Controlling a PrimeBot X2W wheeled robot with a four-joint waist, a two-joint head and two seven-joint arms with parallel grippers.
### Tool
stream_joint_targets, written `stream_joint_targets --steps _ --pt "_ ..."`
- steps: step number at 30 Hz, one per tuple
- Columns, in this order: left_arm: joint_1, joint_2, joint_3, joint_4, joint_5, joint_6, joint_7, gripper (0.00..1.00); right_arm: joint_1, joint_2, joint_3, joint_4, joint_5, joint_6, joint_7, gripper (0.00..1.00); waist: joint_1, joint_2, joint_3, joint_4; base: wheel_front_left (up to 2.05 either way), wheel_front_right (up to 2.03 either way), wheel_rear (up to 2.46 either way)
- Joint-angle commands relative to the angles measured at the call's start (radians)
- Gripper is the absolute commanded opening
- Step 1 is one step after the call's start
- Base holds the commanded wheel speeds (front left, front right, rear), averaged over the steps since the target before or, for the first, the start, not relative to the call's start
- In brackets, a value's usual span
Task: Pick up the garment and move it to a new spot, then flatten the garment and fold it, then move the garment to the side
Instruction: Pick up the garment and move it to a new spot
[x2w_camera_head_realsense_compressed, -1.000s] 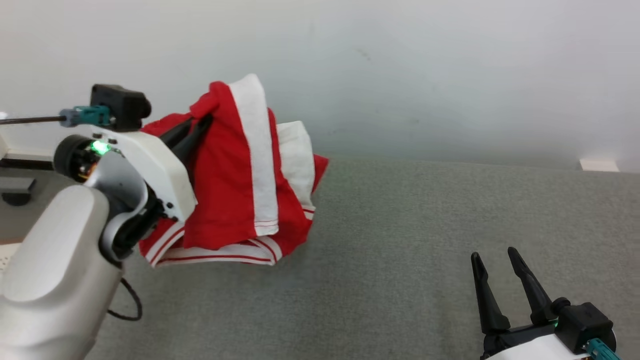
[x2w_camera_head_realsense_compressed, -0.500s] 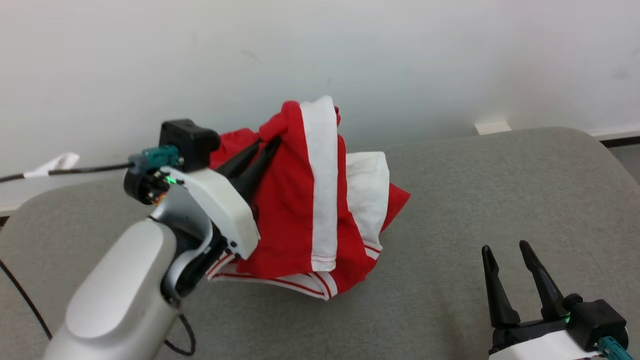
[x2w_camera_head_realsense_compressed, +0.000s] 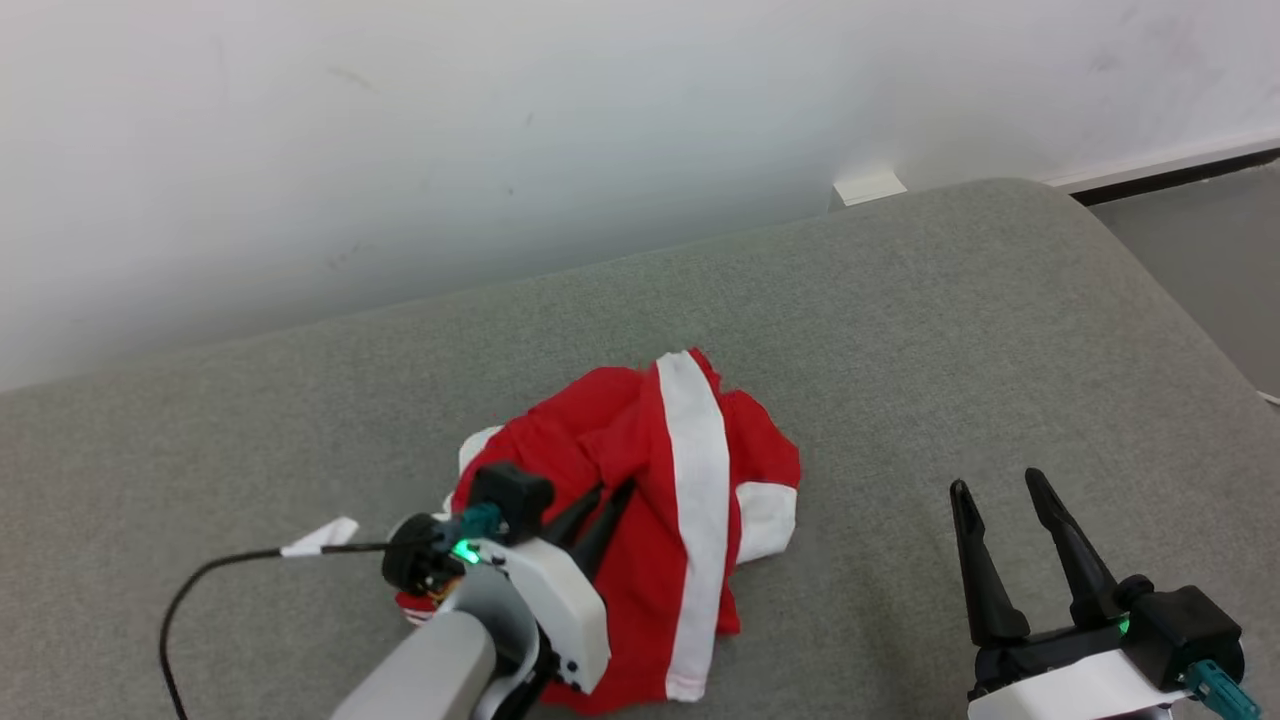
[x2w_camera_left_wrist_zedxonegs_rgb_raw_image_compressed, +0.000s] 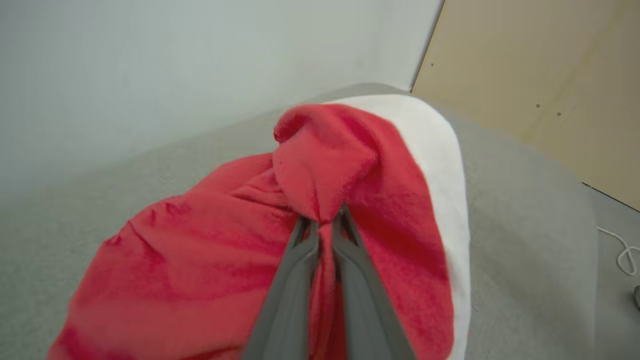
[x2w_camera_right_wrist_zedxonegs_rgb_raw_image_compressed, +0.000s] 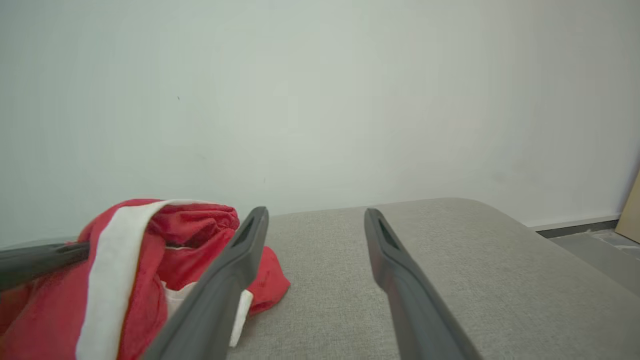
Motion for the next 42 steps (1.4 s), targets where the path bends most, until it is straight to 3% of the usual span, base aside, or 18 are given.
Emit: stream_joint_targets --steps 1,2,3,4,5,11,16,27,32,38,42 --pt "0.003 -0.014 -0.011 0.038 0.022 -0.005 -0.03 0.0 -0.01 -0.003 0.002 0.002 0.006 -0.002 0.001 1.0 0.0 -0.0001 0.007 -0.004 0.0 0.0 0.0" --pt "0.0 -0.029 -0.023 0.074 0.028 -0.009 -0.045 0.0 -0.012 -0.002 0.003 0.004 0.006 -0.002 0.001 1.0 0.0 -0.0001 0.009 -0.003 0.0 0.0 0.0" --pt "-0.005 -0.042 -0.029 0.105 0.03 -0.013 -0.06 0.09 -0.011 -0.003 0.004 0.006 0.007 -0.002 0.001 1.0 0.0 -0.0001 0.009 0.0 0.0 0.0 0.0" --pt "-0.016 -0.053 -0.034 0.128 0.031 -0.018 -0.083 0.61 -0.009 -0.005 0.002 0.008 0.007 -0.002 0.001 1.0 0.0 -0.0001 0.008 0.005 0.0 0.0 0.0" --pt "-0.026 -0.061 -0.036 0.15 0.03 -0.02 -0.099 1.0 -0.007 -0.007 0.003 0.01 0.006 -0.002 0.001 1.0 0.0 -0.0001 0.007 0.01 0.0 0.0 0.0" --pt "-0.059 -0.09 -0.029 0.192 0.025 -0.033 -0.159 1.0 0.002 -0.018 0.007 0.019 0.006 -0.002 0.001 1.0 0.0 -0.0001 -0.022 0.055 0.0 0.0 0.0" --pt "-0.054 -0.07 0.014 0.143 0.02 -0.02 -0.173 1.0 0.02 -0.026 0.001 0.019 0.008 -0.002 0.001 1.0 0.0 -0.0001 -0.048 0.112 0.0 0.0 0.0" --pt "0.097 0.048 0.215 -0.134 0.042 0.084 -0.173 1.0 0.043 -0.042 -0.049 -0.01 -0.002 -0.002 0.001 1.0 0.0 -0.0001 -0.054 0.238 0.0 0.0 0.0" --pt "0.2 0.07 0.304 -0.225 0.059 0.112 -0.173 1.0 0.059 -0.039 -0.061 -0.024 -0.003 -0.002 0.001 1.0 0.0 -0.0001 -0.05 0.265 0.0 0.0 0.0" --pt "0.356 0.038 0.439 -0.326 0.092 0.141 -0.173 1.0 0.08 -0.031 -0.072 -0.029 0.002 -0.002 0.001 1.0 0.0 -0.0001 -0.049 0.279 0.0 0.0 0.0" --pt "0.428 -0.005 0.493 -0.36 0.116 0.124 -0.173 1.0 0.082 -0.025 -0.071 -0.03 0.004 -0.002 0.001 1.0 0.0 -0.0001 -0.044 0.28 0.0 0.0 0.0"
